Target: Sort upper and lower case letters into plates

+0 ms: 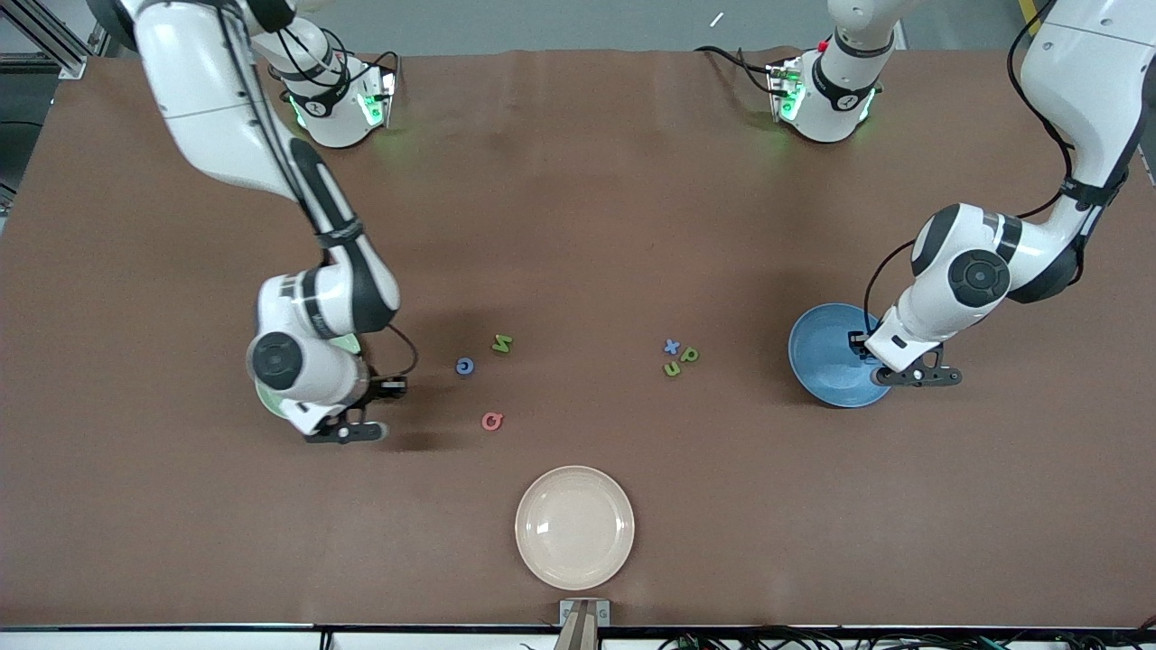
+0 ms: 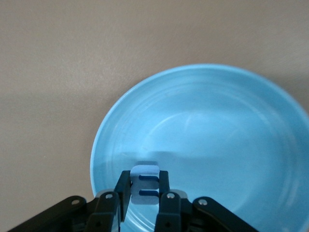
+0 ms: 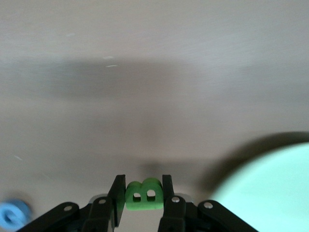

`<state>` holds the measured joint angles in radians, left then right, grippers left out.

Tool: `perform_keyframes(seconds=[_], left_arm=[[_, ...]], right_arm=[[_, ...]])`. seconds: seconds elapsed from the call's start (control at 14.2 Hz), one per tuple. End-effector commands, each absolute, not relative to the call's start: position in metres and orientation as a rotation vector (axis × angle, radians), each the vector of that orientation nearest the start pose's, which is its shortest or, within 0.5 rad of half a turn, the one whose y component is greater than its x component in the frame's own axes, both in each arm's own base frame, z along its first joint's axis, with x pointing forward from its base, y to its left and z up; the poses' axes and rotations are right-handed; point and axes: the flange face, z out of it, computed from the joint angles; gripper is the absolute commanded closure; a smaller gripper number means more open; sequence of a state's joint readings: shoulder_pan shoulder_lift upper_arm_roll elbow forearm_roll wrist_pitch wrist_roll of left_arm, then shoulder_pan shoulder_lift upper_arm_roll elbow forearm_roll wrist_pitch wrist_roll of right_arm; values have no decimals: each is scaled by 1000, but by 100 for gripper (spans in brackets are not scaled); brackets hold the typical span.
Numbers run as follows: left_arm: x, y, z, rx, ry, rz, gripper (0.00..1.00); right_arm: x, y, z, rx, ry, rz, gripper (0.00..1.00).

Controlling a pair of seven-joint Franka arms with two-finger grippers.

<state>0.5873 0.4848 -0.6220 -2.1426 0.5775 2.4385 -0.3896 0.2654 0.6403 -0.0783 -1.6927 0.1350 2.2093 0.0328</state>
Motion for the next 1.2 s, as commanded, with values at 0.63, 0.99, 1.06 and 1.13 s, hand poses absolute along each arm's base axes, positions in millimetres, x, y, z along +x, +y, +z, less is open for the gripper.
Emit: perform_keyframes(seconds=[0.63,0.99,1.06,1.13], left_arm=[[566,-20,204,-3044,200,-12,11],[577,-77,241,-3065,157,-63,1],[578,-91,248,-3064,113,-59,1],[579,-101,253,-3069,56,-66,1]], right_arm=[[610,50,196,-3051,-264,230,99],[619,52,209,-3053,-247,206,0],[624,58,221,-3050,-234,223,0],[631,65,235,-3050,-152,262,0]])
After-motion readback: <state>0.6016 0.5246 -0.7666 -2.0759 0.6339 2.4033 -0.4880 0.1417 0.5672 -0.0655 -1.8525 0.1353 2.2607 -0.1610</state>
